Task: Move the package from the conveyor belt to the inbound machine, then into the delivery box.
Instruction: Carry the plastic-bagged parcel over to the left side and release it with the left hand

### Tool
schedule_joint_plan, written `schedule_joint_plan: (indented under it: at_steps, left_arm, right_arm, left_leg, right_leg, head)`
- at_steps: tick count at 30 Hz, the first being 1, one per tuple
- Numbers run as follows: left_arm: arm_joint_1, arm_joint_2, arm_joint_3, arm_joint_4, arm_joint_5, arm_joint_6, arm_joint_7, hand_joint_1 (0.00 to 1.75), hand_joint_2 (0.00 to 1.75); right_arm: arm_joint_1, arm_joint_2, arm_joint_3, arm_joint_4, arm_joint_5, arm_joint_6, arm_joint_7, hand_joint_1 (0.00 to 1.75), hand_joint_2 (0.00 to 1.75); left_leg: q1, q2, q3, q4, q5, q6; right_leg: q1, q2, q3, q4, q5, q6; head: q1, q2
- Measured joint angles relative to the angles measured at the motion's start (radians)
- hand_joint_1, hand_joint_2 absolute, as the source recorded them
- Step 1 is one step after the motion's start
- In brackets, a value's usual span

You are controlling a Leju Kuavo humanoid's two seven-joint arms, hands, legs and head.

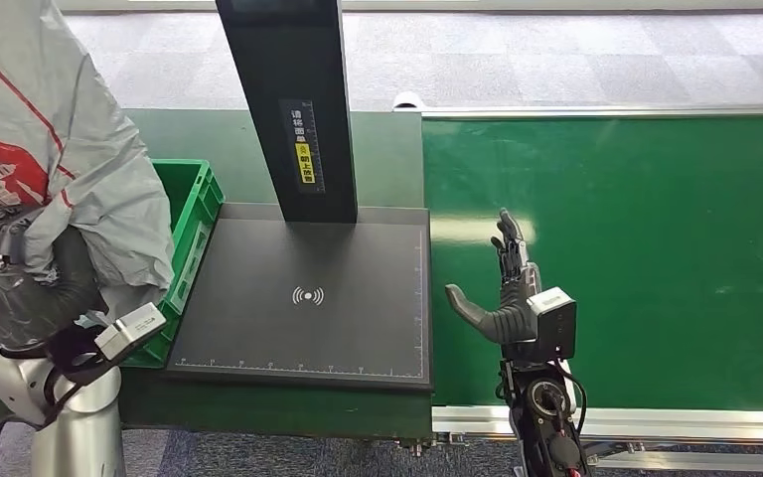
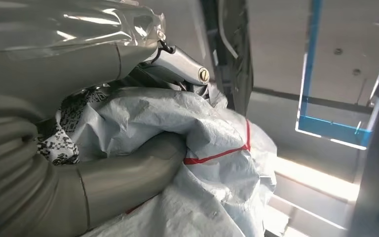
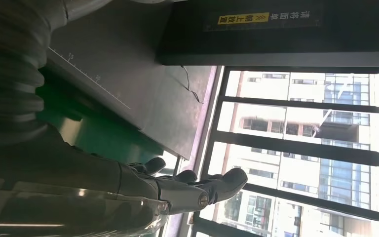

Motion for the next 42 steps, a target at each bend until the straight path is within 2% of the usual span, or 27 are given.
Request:
schedule_joint_plan:
  at_steps: [4,6,9,13,15,18,23,30,34,35,38,39,42]
  left_arm:
    - [-0.079,0.006,0.128,0.081,-0.184,0.0,0.037,1.75,1.75]
    - [-0.131,0.024,0.186,0.188,-0.336,-0.001,0.169,1.75,1.75]
    - [-0.191,0.088,0.209,0.362,-0.46,-0.002,0.424,1.75,1.75]
    - [-0.229,0.175,0.182,0.555,-0.507,-0.061,0.651,1.75,1.75]
    - [-0.234,0.212,0.154,0.625,-0.515,-0.098,0.721,1.75,1.75]
    - [-0.24,0.252,0.118,0.703,-0.517,-0.117,0.753,1.75,1.75]
    - [-0.244,0.287,0.083,0.766,-0.519,-0.14,0.773,1.75,1.75]
    - [-0.252,0.338,0.002,0.855,-0.522,-0.386,0.861,1.75,1.75]
    - [-0.265,0.35,-0.041,0.9,-0.521,-0.439,0.879,1.75,1.75]
    - [-0.269,0.351,-0.048,0.907,-0.521,-0.441,0.883,1.56,1.75]
    - [-0.279,0.354,-0.06,0.921,-0.521,-0.445,0.888,0.25,1.75]
    - [-0.28,0.354,-0.063,0.925,-0.521,-0.442,0.889,0.0,1.75]
    - [-0.282,0.357,-0.073,0.932,-0.522,-0.381,0.897,0.0,1.75]
  right_arm:
    - [0.0,-0.01,0.006,0.001,0.004,-0.006,-0.001,0.0,1.75]
    - [0.001,-0.014,0.006,0.001,0.009,-0.008,-0.001,0.0,1.75]
    - [0.001,-0.02,0.007,0.001,0.021,-0.007,-0.001,0.0,1.75]
    - [0.0,-0.026,0.007,0.001,0.028,-0.003,-0.001,0.0,1.75]
    - [0.0,-0.027,0.007,0.001,0.031,0.002,0.0,0.0,1.75]
    - [0.0,-0.03,0.006,0.001,0.033,0.005,0.0,0.0,1.75]
    - [0.0,-0.031,0.006,0.001,0.035,0.008,0.0,0.0,1.75]
    - [-0.005,-0.031,0.004,0.001,0.057,0.046,0.009,0.0,1.75]
    - [-0.006,-0.032,0.0,0.0,0.067,0.058,0.012,0.0,1.75]
    - [-0.006,-0.032,0.0,-0.001,0.068,0.06,0.014,0.0,1.75]
    - [-0.006,-0.032,-0.003,-0.004,0.07,0.064,0.018,0.0,1.75]
    - [-0.006,-0.032,-0.005,-0.004,0.071,0.064,0.018,0.0,1.75]
    - [-0.004,-0.032,-0.01,-0.008,0.077,0.065,0.022,0.0,1.75]
  left_leg:
    - [0.0,0.0,0.0,0.0,0.0,0.0]
    - [0.0,0.0,0.001,0.0,0.0,0.0]
    - [0.0,0.002,0.001,0.0,0.0,0.0]
    - [0.0,0.003,0.001,0.0,0.0,0.0]
    - [0.0,0.003,0.001,0.0,0.0,-0.001]
    - [0.0,0.003,0.0,0.0,0.0,-0.001]
    - [0.0,0.003,0.0,0.0,0.0,-0.001]
    - [0.0,0.003,0.001,0.0,0.0,-0.001]
    - [0.0,0.002,0.001,0.0,0.0,-0.001]
    - [0.0,0.001,0.001,0.0,0.0,-0.001]
    - [0.0,0.001,0.002,0.0,0.0,-0.001]
    - [0.0,0.001,0.003,0.0,0.001,-0.001]
    - [0.0,0.001,0.003,0.0,0.001,-0.001]
  right_leg:
    - [0.0,0.0,0.0,0.0,0.0,0.0]
    - [0.0,0.0,0.0,0.0,0.0,0.0]
    - [0.0,0.002,0.0,0.0,0.001,-0.001]
    - [0.0,0.003,-0.001,0.0,0.001,-0.001]
    - [0.0,0.003,-0.001,0.0,0.001,-0.001]
    - [0.0,0.003,-0.002,0.0,0.001,-0.001]
    - [0.0,0.003,-0.002,0.0,0.001,-0.001]
    - [0.0,0.003,-0.001,0.0,0.001,-0.001]
    - [0.0,0.003,0.0,0.0,0.001,-0.001]
    - [0.0,0.002,0.0,0.0,0.001,-0.001]
    - [0.0,0.002,0.002,0.0,0.001,-0.001]
    - [0.0,0.002,0.002,0.0,0.001,-0.001]
    - [0.0,0.002,0.002,0.0,0.001,-0.001]
  head:
    - [0.0,0.0]
    - [0.0,0.0]
    - [0.0,0.0]
    - [0.0,0.0]
    - [0.0,0.0]
    - [0.0,0.0]
    - [0.0,0.0]
    - [0.0,0.0]
    - [0.0,0.0]
    - [0.0,0.0]
    - [0.0,0.0]
    - [0.0,0.0]
    - [0.0,0.0]
